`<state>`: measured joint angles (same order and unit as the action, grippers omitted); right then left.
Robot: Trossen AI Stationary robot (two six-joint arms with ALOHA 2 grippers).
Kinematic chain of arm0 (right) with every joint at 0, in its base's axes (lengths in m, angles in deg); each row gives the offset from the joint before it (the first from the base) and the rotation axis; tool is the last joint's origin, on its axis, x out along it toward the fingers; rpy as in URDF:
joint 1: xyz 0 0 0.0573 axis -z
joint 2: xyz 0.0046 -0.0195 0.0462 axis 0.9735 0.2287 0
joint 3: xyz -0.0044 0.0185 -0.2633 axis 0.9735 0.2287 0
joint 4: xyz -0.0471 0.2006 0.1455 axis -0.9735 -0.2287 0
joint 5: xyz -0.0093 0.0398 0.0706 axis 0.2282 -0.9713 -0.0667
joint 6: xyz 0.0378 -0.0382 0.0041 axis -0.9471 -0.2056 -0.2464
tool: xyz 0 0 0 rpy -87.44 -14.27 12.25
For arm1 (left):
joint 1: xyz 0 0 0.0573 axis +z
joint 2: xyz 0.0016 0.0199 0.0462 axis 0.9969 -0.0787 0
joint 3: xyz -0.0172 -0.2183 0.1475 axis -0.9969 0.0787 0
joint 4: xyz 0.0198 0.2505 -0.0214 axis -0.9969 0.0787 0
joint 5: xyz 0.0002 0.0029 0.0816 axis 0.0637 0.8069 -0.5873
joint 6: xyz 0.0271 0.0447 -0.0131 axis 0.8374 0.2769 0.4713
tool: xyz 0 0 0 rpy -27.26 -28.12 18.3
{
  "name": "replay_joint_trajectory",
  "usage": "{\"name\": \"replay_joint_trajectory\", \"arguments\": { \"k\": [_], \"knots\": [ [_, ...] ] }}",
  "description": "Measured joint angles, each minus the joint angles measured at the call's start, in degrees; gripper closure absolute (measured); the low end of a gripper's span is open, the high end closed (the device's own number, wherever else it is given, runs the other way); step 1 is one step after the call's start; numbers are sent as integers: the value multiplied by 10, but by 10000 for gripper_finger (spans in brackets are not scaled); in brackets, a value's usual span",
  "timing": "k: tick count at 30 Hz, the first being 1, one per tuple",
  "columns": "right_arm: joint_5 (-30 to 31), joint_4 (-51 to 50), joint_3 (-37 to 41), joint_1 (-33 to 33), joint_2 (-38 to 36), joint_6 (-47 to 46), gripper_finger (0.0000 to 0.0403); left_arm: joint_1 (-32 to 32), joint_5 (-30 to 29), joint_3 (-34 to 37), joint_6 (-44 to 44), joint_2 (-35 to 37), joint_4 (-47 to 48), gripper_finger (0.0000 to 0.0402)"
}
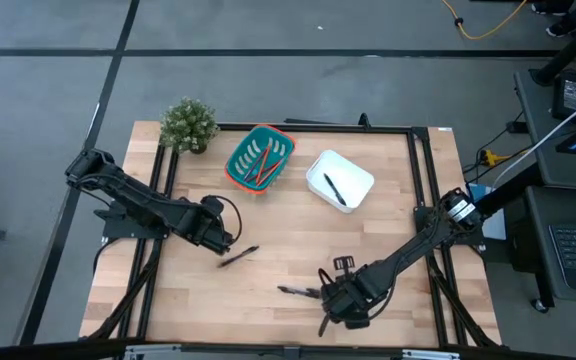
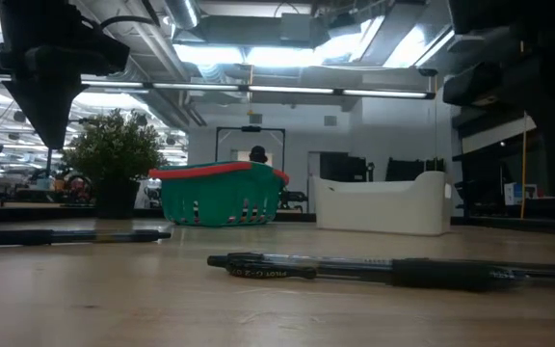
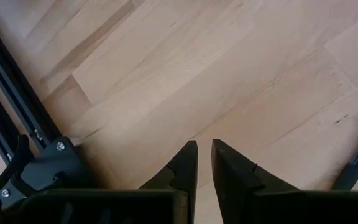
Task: Sort pens & pencils
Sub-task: Put the right black pen into the white bin
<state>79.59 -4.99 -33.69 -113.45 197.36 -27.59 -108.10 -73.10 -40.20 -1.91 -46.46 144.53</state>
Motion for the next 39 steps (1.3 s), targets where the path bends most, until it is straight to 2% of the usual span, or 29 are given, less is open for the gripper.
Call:
{"name": "replay_joint_trajectory", "arguments": {
  "k": [13,39],
  "knots": [
    [-16,66,-1,-2,0,-66,320,0,0,0,0,0,0,359],
    [-17,106,6,-1,58,-63,320,0,-1,0,16,0,-4,359]
  ]
}}
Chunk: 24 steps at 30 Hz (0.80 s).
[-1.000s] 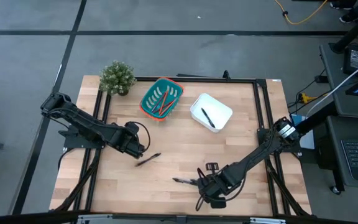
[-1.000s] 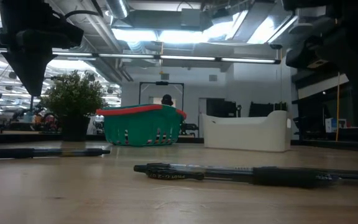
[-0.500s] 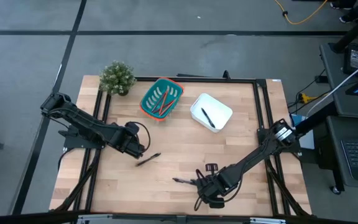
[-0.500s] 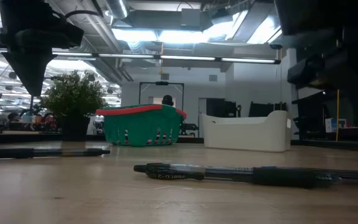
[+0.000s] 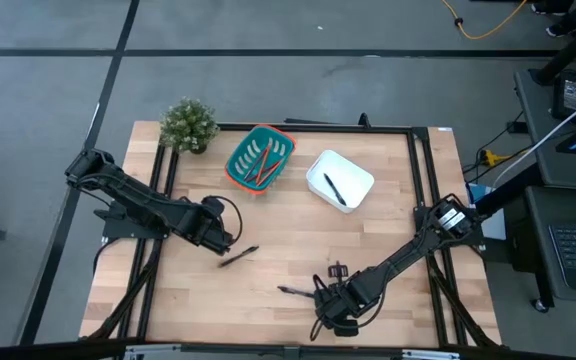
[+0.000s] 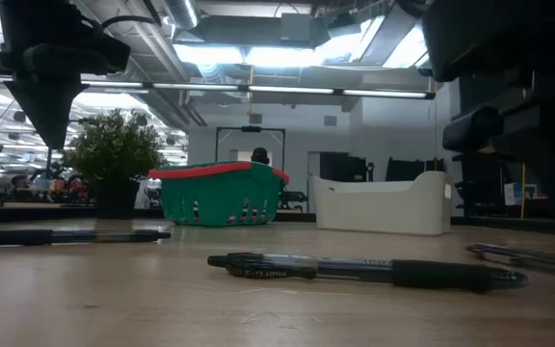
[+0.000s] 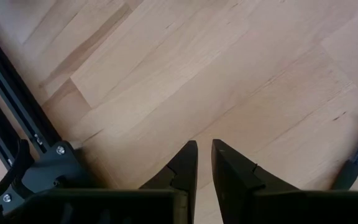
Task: Sort pens & pencils
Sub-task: Put the right black pen into the white bin
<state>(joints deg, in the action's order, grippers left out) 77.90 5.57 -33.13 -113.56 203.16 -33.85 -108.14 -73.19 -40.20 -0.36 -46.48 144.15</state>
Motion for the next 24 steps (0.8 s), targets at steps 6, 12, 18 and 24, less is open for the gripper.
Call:
{"name": "replay_joint_trajectory", "arguments": {
  "k": [6,12,18,24],
  "knots": [
    [-4,-69,-39,5,3,12,320,0,0,0,0,0,-1,359],
    [-4,-125,-58,10,2,4,320,0,0,0,0,0,-2,359],
    [-13,-133,-58,17,2,-47,314,0,0,0,0,0,-2,359],
    [-22,-137,-59,32,2,-93,280,0,-2,0,5,0,-2,359]
  ]
}}
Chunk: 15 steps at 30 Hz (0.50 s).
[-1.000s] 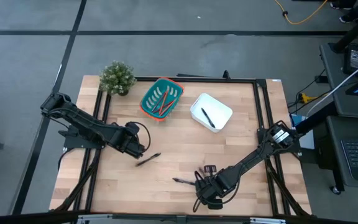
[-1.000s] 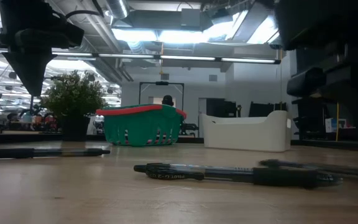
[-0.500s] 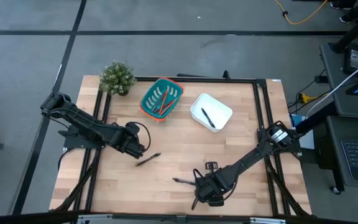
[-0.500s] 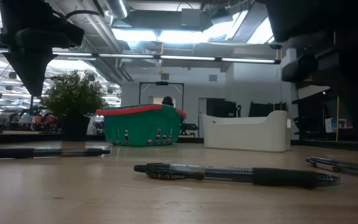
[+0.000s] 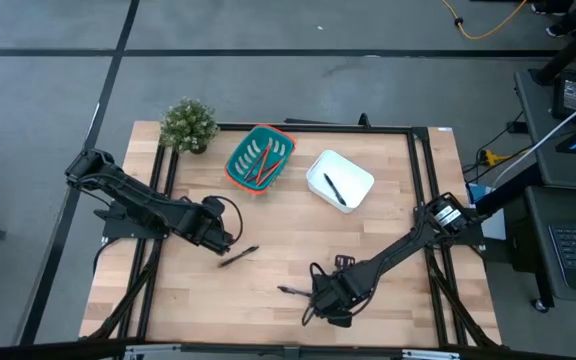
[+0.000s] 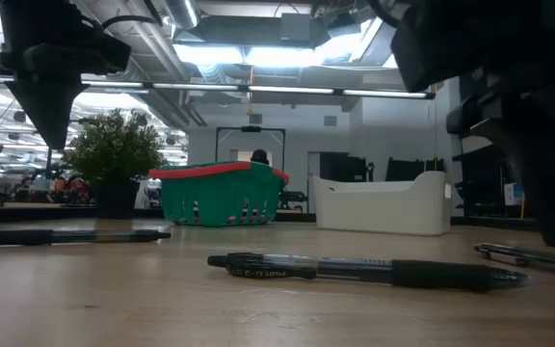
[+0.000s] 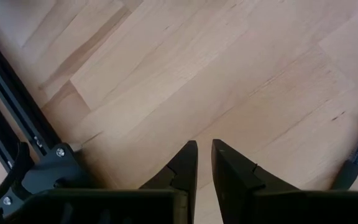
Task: Sort pens & pencils
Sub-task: Put the right black pen into the white bin
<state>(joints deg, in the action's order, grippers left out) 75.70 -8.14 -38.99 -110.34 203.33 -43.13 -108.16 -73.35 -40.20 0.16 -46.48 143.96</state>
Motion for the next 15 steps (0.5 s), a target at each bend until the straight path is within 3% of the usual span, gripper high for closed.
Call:
{"name": "replay_joint_trajectory", "arguments": {
  "k": [15],
  "knots": [
    [-32,-15,-1,31,-1,-268,269,0,-64,0,10,0,0,359]
  ]
}}
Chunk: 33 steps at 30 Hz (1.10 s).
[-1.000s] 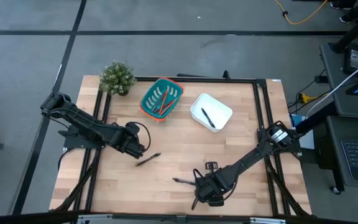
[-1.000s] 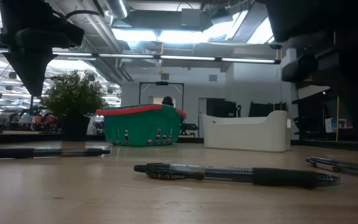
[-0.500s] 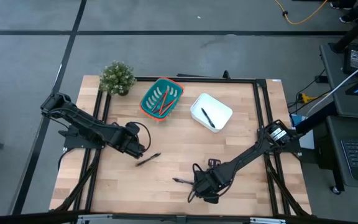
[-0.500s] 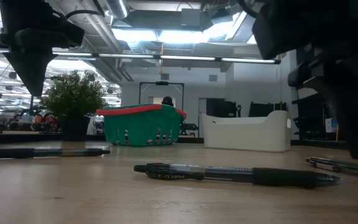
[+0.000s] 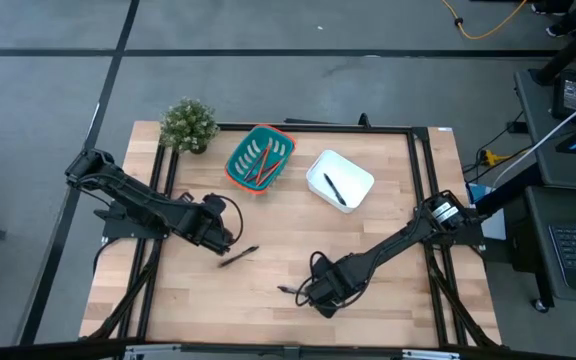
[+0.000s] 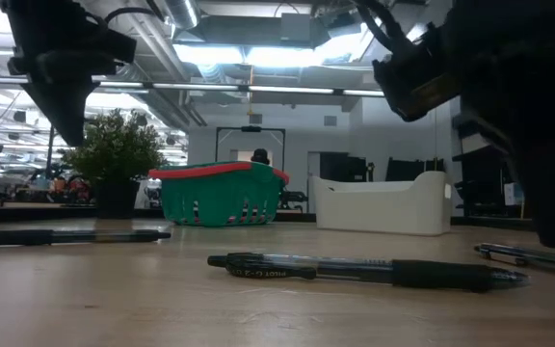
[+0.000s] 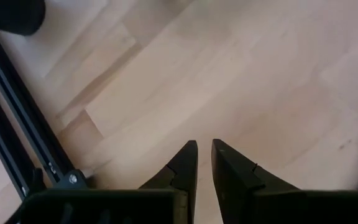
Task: Sort pens & pencils
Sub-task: Put the right black pen into the white bin
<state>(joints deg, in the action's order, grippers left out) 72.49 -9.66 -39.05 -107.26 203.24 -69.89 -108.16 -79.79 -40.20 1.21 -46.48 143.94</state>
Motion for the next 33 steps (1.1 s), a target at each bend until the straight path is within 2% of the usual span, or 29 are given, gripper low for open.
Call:
{"name": "replay_joint_trajectory", "arguments": {
  "k": [9,19,27,33],
  "knots": [
    [1,-3,0,6,0,-78,269,0,-27,0,15,0,-3,359],
    [5,-48,0,12,0,-93,269,0,-32,0,20,0,-4,359],
    [-2,37,56,13,-3,-110,269,0,-34,0,20,0,-5,359],
    [-4,48,65,13,-4,-123,271,0,-34,0,20,0,-7,359]
  ]
}}
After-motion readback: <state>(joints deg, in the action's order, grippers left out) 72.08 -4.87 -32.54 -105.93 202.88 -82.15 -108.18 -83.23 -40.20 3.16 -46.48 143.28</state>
